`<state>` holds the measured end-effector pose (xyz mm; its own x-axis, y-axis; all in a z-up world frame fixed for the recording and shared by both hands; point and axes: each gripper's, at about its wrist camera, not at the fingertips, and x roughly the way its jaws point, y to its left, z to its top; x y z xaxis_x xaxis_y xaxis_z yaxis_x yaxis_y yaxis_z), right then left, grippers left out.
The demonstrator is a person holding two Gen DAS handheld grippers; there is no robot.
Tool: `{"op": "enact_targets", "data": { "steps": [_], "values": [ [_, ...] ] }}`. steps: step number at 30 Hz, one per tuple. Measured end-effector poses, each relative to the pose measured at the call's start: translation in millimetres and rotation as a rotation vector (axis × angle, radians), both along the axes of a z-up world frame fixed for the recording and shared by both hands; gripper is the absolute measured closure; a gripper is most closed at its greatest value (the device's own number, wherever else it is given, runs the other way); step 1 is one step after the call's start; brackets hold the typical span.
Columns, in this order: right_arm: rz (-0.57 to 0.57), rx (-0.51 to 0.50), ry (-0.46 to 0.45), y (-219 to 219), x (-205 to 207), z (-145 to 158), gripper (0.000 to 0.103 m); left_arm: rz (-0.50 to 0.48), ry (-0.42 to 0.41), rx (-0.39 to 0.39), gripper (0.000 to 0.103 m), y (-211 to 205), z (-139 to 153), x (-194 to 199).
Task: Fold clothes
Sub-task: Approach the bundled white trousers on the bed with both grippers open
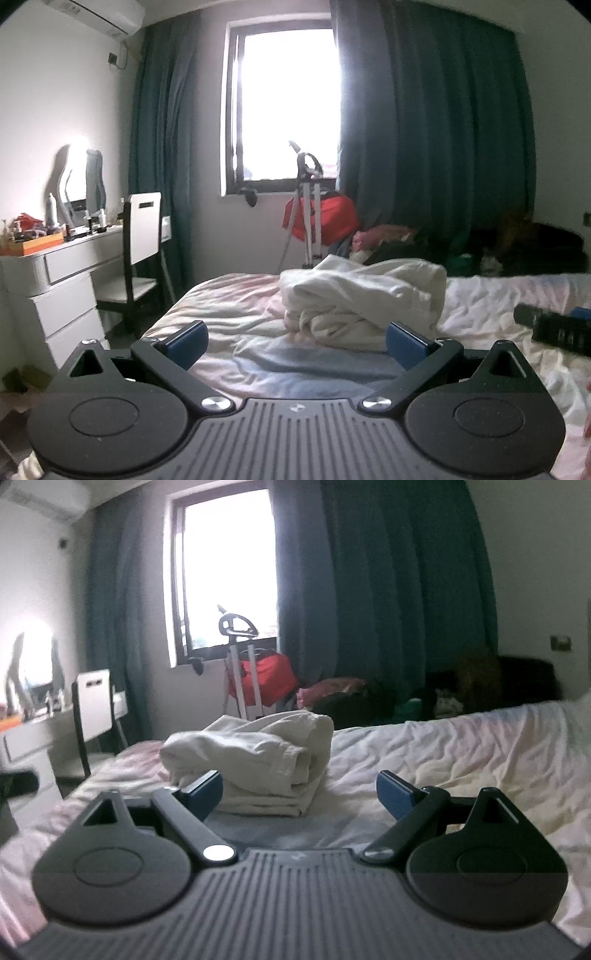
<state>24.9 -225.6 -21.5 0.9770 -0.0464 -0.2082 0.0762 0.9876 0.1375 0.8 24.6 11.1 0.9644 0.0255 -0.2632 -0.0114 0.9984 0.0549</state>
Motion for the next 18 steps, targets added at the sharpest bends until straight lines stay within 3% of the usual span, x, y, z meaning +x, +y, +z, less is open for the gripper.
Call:
{"op": "enact_targets", "data": {
  "steps": [9,14,18],
  "values": [
    [-0.044,0.083,-0.016,9.2,13.1,73.6,0.011,-0.031,0.017,-0.056,0.000,26.7,1.2,5.5],
    [-0.083,0.015,0.076,8.6,31.4,106.2,0.011,-0.008,0.028,-0.067,0.000,34.9,1.4,1.0],
    [-0.077,0.004,0.065,7.3,18.9,120.1,0.011,-0.020,0.026,-0.046,0.000,32.0,-2.5,-7.9]
  ]
}}
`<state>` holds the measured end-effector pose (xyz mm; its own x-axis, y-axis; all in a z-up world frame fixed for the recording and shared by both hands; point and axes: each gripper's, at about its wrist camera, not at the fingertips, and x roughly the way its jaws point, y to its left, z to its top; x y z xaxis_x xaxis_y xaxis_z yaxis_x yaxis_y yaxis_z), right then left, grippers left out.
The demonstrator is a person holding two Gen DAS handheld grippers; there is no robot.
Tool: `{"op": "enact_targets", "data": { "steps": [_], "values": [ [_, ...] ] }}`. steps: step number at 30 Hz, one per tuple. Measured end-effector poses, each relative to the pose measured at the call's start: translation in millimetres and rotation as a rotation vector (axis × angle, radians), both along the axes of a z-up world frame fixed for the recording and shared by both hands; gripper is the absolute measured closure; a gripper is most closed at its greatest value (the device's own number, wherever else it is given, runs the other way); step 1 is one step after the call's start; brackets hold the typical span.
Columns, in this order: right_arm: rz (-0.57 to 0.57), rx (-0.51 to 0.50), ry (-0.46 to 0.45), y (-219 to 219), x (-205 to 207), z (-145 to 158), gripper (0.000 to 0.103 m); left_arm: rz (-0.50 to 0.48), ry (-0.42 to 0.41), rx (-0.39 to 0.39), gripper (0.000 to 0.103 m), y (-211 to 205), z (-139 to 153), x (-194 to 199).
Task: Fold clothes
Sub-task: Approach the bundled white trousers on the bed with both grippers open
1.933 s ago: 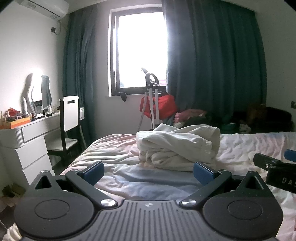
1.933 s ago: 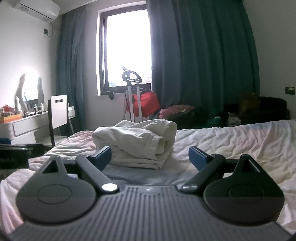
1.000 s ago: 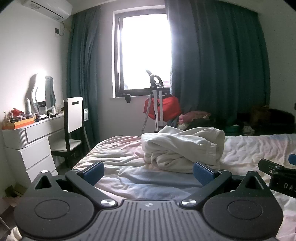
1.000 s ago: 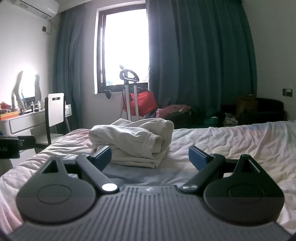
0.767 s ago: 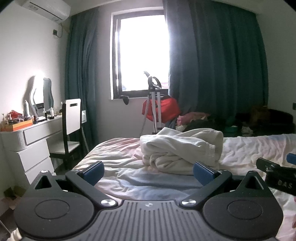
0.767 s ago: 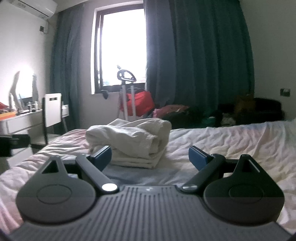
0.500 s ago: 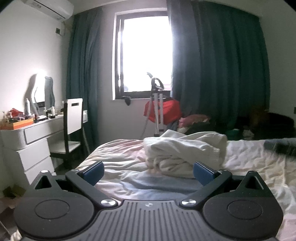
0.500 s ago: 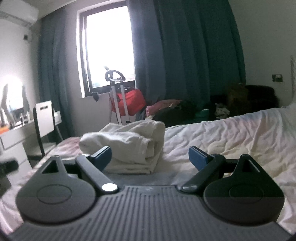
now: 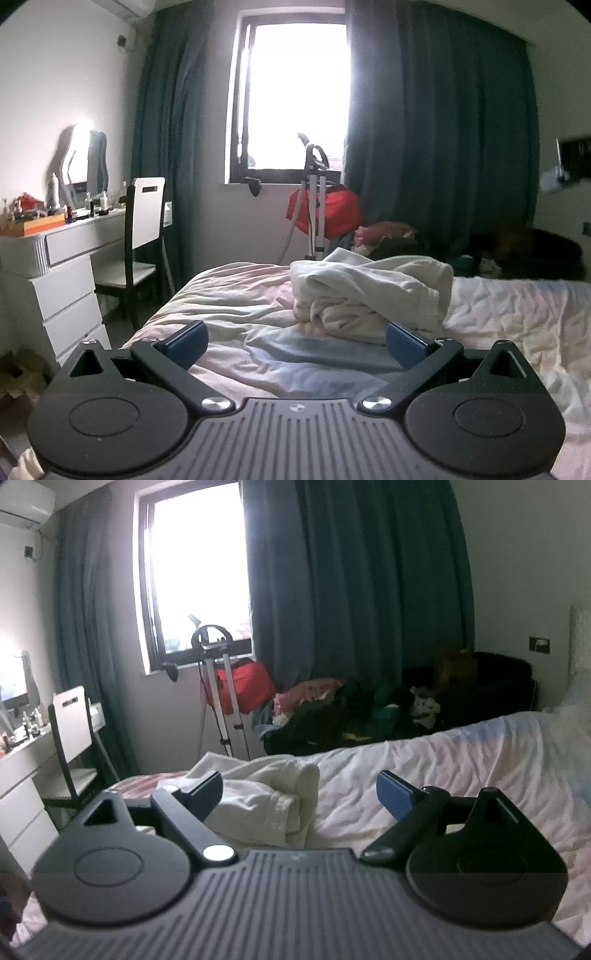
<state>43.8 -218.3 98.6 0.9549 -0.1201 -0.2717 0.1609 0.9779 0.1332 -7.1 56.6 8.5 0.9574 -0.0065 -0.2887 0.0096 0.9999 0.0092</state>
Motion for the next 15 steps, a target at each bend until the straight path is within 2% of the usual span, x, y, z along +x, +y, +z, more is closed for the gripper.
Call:
{"op": "enact_targets", "data": {
  "steps": [7,10,15],
  "values": [
    [0.025,0.012,-0.035,-5.2,-30.8,-16.8,0.011,-0.054,0.004,0.040,0.000,-20.0,-12.5,3.8],
    [0.009,0.024,-0.044,-13.2,-37.9,-33.3,0.011,-0.090,0.028,0.078,0.000,-42.8,-23.2,23.8],
    [-0.062,0.069,-0.100,-35.7,-44.2,-69.2,0.011,-0.179,0.049,0.163,0.000,-103.8,-47.1,76.0]
  ]
}}
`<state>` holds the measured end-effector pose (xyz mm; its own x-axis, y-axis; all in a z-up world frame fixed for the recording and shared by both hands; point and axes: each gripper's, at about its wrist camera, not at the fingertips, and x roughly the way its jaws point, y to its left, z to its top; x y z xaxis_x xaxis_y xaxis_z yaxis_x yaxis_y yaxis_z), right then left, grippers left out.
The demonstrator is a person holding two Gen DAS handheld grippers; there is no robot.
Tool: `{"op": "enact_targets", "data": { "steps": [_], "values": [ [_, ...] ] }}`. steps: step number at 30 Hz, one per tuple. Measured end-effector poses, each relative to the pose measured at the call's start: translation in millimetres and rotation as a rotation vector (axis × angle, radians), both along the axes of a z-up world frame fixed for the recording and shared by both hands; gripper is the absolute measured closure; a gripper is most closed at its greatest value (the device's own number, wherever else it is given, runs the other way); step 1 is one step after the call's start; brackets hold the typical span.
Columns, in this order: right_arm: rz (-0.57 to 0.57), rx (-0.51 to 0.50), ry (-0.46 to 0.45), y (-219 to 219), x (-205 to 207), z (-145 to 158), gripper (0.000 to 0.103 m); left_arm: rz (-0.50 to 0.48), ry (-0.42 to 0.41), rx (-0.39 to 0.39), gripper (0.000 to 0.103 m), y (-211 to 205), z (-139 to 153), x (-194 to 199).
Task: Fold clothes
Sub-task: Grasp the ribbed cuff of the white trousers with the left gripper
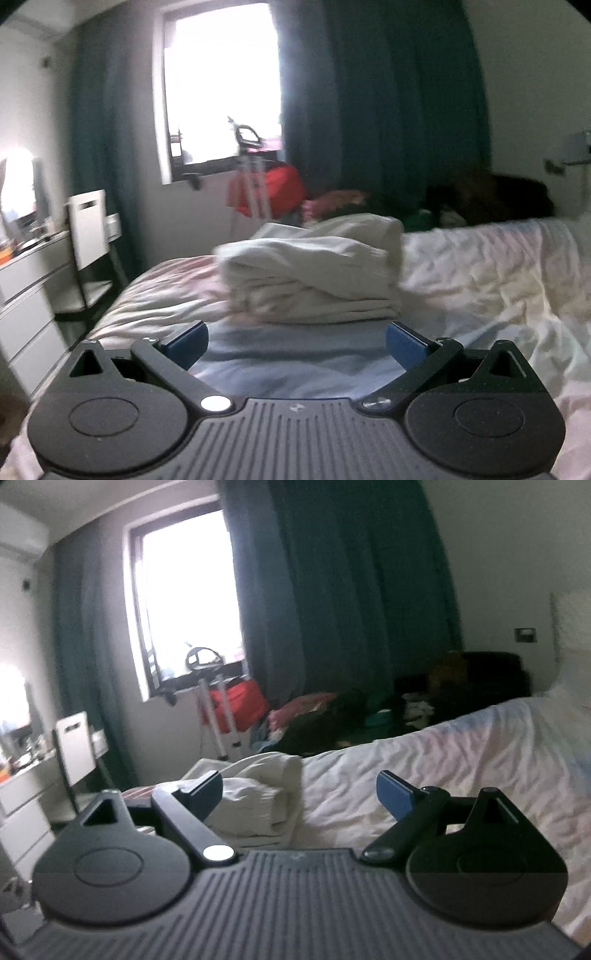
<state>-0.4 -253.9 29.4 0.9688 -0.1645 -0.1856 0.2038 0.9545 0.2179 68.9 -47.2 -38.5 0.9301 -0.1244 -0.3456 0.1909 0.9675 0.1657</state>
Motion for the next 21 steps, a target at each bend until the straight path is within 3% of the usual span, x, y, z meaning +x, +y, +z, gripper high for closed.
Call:
{"op": "enact_targets", "data": {
  "steps": [5,11,19,21],
  "values": [
    [-0.099,-0.033,0.050,-21.8,22.6,-47.5,0.011,-0.022,-0.029,0.128,0.000,-68.1,-30.5,71.7],
    [-0.194,0.093,0.111,-57.8,63.0,-82.5,0.011,-0.009,-0.086,0.303,0.000,-140.4,-59.9,165.4],
    [-0.238,0.151,0.161,-76.4,103.7,-117.2,0.011,0.042,-0.067,0.460,0.002,-191.8,-92.7,269.8],
    [-0.232,0.151,0.175,-76.6,113.9,-124.0,0.011,0.058,-0.046,0.485,0.010,-195.1,-96.1,286.3]
  ]
}}
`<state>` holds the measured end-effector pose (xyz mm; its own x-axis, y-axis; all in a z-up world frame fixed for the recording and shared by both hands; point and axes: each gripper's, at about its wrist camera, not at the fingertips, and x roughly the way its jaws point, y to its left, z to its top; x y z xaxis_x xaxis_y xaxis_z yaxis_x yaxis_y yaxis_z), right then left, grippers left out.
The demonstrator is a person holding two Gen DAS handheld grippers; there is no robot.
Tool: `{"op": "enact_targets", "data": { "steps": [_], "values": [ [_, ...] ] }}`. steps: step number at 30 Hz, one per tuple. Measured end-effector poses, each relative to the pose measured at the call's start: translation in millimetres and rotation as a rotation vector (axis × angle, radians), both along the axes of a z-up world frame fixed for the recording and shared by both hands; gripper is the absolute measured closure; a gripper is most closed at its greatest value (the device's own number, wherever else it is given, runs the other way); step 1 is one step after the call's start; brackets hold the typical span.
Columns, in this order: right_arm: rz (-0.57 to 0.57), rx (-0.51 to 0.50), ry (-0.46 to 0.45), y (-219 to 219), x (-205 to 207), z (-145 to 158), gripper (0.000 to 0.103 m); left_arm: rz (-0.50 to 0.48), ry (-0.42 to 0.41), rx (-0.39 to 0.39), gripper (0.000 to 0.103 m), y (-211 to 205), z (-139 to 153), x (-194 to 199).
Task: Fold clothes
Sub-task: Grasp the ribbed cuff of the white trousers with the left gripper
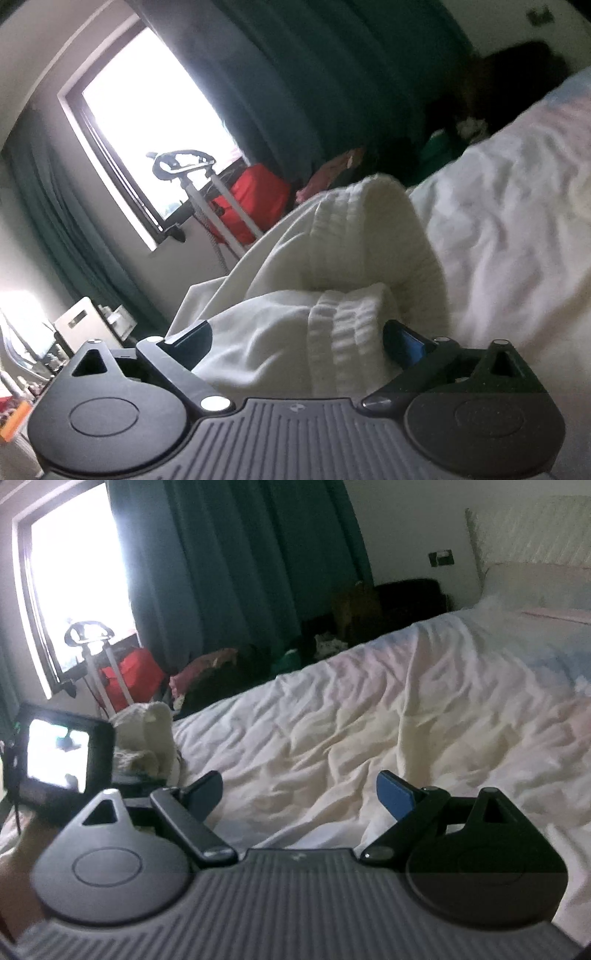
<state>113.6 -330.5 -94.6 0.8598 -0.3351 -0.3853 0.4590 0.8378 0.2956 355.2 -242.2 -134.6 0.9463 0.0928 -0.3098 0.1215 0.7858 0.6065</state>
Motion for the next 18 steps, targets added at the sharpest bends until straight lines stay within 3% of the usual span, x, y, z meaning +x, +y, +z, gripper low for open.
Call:
{"op": "enact_targets", "data": {
  "steps": [2,4,6,7,9,13,18],
  "values": [
    [0.007,0.004,0.009,-0.2,6.0,-5.4,0.011,0.021,0.017,-0.003,0.026,0.6,0.9,13.0],
    [0.013,0.006,0.016,0.4,11.0,-10.3,0.011,0.038,-0.007,-0.058,0.040,8.6,10.4,13.7],
    [0.018,-0.002,0.018,1.9,14.3,-12.9,0.011,0.050,-0.048,-0.114,0.076,17.7,23.4,7.3],
    [0.021,-0.006,0.018,2.5,15.5,-13.6,0.011,0.046,-0.063,-0.151,0.080,24.7,32.3,0.5],
    [0.025,-0.013,0.007,4.5,15.1,-12.7,0.011,0.033,-0.080,-0.207,0.081,40.3,51.3,-15.2],
    [0.033,-0.051,-0.022,11.0,10.6,-6.2,0.011,-0.004,-0.106,-0.208,0.084,72.6,88.0,-49.7],
    [0.077,-0.110,-0.051,23.5,0.9,5.5,0.011,-0.019,-0.164,-0.263,0.085,120.0,140.2,-111.8]
  ]
}}
